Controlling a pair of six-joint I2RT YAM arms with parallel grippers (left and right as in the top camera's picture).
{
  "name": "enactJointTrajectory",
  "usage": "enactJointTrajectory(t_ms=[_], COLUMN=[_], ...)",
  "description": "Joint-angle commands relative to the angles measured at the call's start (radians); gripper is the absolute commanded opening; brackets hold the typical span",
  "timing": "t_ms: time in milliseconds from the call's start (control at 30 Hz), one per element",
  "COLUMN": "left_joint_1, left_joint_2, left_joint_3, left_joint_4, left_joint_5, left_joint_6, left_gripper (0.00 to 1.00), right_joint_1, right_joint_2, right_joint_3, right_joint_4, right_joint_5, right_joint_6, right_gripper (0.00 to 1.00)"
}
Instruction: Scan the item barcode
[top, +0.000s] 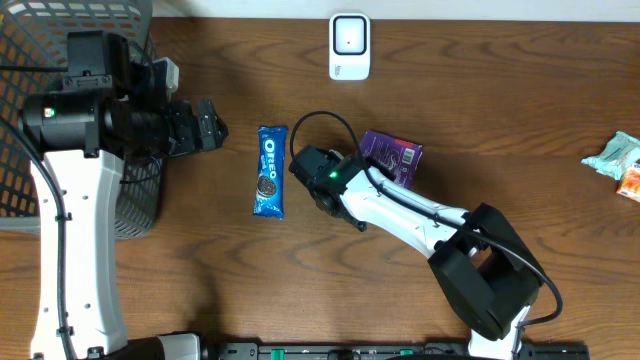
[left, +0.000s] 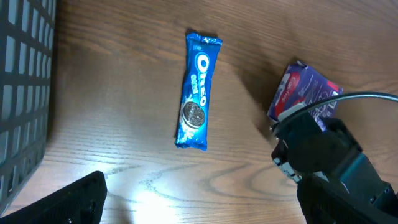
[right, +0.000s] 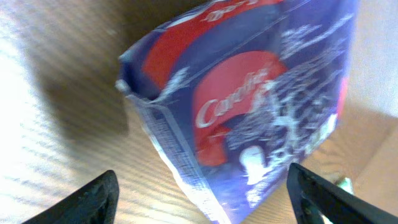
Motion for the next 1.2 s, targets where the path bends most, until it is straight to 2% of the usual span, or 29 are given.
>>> enactJointTrajectory(t_ms=[0, 200, 500, 567, 767, 1167], left_joint_1=[-0.002, -0.002, -0.002, -0.002, -0.002, -0.002], left_joint_2=[0.004, 0.004, 0.004, 0.004, 0.004, 0.004], left_joint_3=[0.003, 0.003, 0.003, 0.003, 0.003, 0.003], left_joint_4=[-0.001, -0.001, -0.001, -0.001, -0.001, -0.001], left_joint_5=[-0.006, -0.006, -0.006, -0.006, -0.006, -0.006], left_joint_6=[0.013, 0.013, 0.013, 0.013, 0.013, 0.013], left_gripper=[0.98, 0.98, 0.98, 0.98, 0.98, 0.98], right_joint_1=[0.009, 0.021, 0.018, 0.018, 0.018, 0.000], right_joint_2=[0.014, 0.016, 0.016, 0.016, 0.016, 0.016], right_joint_3=[-0.009, -0.060, -0.183, -0.185, -0.185, -0.290], right_joint_4=[0.000, 0.063, 0.217, 0.235, 0.281, 0.418], right_joint_5=[-0.066, 0.000, 0.207, 0.208, 0.199, 0.155], right_joint_6=[0.055, 0.065, 0.064, 0.064, 0.064, 0.056], right_gripper=[0.80, 0.79, 0.88, 0.86, 0.73, 0.77])
